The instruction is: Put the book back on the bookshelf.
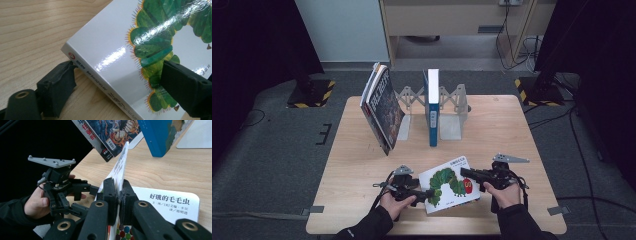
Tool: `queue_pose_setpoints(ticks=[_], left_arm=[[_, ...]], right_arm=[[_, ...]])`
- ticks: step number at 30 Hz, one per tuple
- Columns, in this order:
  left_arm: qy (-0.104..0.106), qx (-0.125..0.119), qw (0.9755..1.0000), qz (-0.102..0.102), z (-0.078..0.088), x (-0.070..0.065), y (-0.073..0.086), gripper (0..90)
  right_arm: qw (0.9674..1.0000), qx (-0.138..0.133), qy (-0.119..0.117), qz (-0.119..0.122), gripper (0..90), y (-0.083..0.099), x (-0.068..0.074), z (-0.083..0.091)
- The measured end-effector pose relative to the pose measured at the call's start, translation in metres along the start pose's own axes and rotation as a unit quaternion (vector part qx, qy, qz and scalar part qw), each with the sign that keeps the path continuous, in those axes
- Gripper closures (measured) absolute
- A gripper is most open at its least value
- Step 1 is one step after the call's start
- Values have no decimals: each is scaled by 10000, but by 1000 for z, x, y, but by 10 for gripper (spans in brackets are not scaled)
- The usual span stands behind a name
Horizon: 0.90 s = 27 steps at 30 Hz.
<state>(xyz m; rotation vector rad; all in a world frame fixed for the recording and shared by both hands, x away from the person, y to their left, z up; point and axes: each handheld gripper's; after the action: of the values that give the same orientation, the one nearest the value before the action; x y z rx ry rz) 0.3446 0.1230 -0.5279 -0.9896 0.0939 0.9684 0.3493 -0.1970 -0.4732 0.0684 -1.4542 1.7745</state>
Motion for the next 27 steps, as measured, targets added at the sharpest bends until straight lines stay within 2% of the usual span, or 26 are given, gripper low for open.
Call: queue_pose_setpoints(ticks=[4, 7, 11, 13, 16, 18, 20, 27], left_arm=[[169, -30, 9998, -79, -5, 3, -1, 81], [334, 3, 9994, -16, -9, 5, 0, 61], [340, 12, 9994, 7, -9, 6, -1, 82], [327, 11, 9994, 60, -8, 8, -2, 121], [277, 22, 9996, 33, -8, 7, -2, 162], [242, 50, 9997, 10, -7, 7, -2, 186], [228, 100, 9997, -7, -6, 6, -2, 218], [143, 117, 9998, -108, -7, 2, -1, 249]], right_arm=[[10000, 25, 17, 44, 862, 0, -1, 0], [10000, 45, 49, 59, 859, 1, -2, 0], [9999, 76, 106, 68, 853, 2, -4, 1], [9997, 119, 203, 111, 844, 3, -4, 1], [9990, 197, 379, 159, 825, 5, -6, 1], [9972, 324, 612, 284, 807, 7, -6, -1], [9962, 369, 737, 284, 779, 8, -7, -1], [9893, 619, 1234, 465, 674, 14, -10, -6]])
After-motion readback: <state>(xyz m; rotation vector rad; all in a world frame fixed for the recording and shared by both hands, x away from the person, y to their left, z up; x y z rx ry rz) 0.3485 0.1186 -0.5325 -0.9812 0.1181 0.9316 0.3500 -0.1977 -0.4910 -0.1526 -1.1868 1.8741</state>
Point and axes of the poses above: each handheld gripper's, and its own axes: z roughly backward along the jaws, y roughly out of its underside, x roughly to its left, and after that the axes turned 3 degrees about z, right-handed
